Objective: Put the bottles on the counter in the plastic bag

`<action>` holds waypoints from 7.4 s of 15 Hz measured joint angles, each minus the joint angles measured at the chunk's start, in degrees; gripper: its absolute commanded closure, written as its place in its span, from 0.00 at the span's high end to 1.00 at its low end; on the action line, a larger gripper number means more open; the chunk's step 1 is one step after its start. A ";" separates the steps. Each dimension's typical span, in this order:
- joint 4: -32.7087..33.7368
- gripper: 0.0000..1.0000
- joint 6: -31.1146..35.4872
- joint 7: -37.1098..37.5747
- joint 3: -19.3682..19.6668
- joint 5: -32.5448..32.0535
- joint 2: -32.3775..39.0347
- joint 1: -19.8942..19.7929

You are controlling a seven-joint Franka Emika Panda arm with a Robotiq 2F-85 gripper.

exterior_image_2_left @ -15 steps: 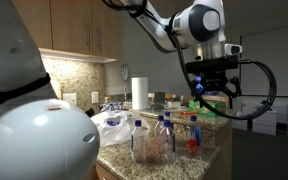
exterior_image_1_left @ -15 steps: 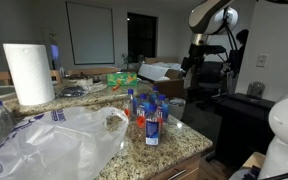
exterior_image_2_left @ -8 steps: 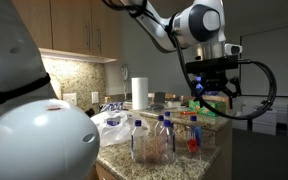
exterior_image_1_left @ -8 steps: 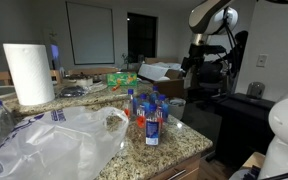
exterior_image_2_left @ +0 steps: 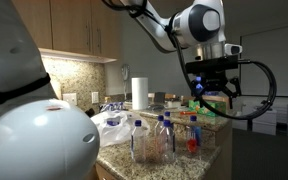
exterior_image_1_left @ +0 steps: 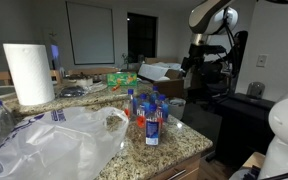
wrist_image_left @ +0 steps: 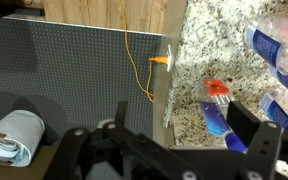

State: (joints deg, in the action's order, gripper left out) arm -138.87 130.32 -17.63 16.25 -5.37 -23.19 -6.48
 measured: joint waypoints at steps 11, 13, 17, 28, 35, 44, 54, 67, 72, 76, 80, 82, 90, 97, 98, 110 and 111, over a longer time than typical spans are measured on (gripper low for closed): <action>0.03 1.00 0.42 2.85 -5.69 16.09 1.94 7.33; 0.82 1.00 0.35 2.85 -8.71 15.66 2.43 8.26; 4.78 1.00 -1.19 2.03 -11.30 15.88 5.79 11.56; 17.20 1.00 -3.73 10.46 -15.48 12.40 25.05 12.56; 20.46 1.00 -11.16 25.28 -17.07 6.69 27.53 12.58; 19.68 0.47 -11.24 34.76 -17.48 6.71 28.31 12.48; 20.26 0.31 -11.86 36.11 -17.43 6.46 28.39 12.44; 14.23 0.97 -6.58 44.03 -18.74 3.46 20.24 12.50; 10.66 0.68 -3.29 44.20 -19.86 3.53 19.77 12.51; 9.65 0.41 -1.88 44.25 -19.86 3.53 19.92 12.40; 9.53 0.15 -1.97 44.18 -20.05 3.54 20.09 12.42; 9.53 0.03 -1.96 43.81 -20.11 3.91 20.09 12.46; 9.45 0.00 -1.92 35.46 -19.17 9.63 16.89 12.18; 8.66 0.51 -1.89 27.65 -17.44 14.95 14.41 11.46; 8.23 0.57 -1.85 27.65 -17.81 14.95 14.47 11.52; 6.36 0.34 2.86 32.58 -20.89 9.03 18.66 11.73; 6.37 0.27 2.86 32.58 -20.90 9.04 19.16 11.76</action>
State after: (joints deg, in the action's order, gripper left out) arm -132.51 133.19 14.95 -4.65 3.67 -4.04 5.28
